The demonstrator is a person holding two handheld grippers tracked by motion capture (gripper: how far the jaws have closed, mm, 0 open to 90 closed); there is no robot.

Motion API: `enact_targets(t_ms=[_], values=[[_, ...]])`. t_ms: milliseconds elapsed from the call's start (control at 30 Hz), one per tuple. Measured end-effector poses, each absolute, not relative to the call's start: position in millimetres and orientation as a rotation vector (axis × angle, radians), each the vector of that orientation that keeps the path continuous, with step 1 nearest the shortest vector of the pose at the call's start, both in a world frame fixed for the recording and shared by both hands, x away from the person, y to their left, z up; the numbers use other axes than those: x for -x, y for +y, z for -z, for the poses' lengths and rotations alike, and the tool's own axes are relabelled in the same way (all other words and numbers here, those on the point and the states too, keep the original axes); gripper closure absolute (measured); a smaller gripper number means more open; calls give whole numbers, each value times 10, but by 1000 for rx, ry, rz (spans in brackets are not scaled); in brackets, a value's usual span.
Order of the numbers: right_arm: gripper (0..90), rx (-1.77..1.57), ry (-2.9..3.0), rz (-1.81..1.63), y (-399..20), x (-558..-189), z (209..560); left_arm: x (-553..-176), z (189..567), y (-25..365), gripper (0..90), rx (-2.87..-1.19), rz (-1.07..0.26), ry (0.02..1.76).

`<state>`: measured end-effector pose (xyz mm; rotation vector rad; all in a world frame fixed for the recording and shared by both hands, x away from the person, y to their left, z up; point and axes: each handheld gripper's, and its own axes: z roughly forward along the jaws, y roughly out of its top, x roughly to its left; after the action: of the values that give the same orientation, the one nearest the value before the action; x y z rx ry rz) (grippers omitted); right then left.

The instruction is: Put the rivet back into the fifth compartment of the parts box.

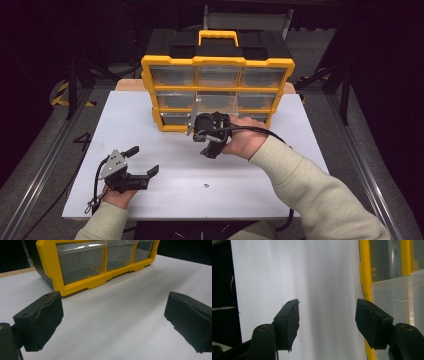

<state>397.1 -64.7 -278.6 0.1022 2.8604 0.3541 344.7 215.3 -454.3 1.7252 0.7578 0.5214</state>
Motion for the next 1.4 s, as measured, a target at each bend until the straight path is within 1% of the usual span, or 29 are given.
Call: enact_targets(t_ms=[367, 733, 1400], values=[[342, -96, 2923, -329, -624, -3871, 3274, -3445, 4543, 2151, 30, -1727, -523, 757], [301, -90, 2956, -269, -609, -3808, 3578, -3446, 4546, 2147, 30, -1723, -524, 758], [303, -94, 3026, -240, -549, -3724, 4010, -3443, 4544, 2146, 30, -1724, -524, 757]])
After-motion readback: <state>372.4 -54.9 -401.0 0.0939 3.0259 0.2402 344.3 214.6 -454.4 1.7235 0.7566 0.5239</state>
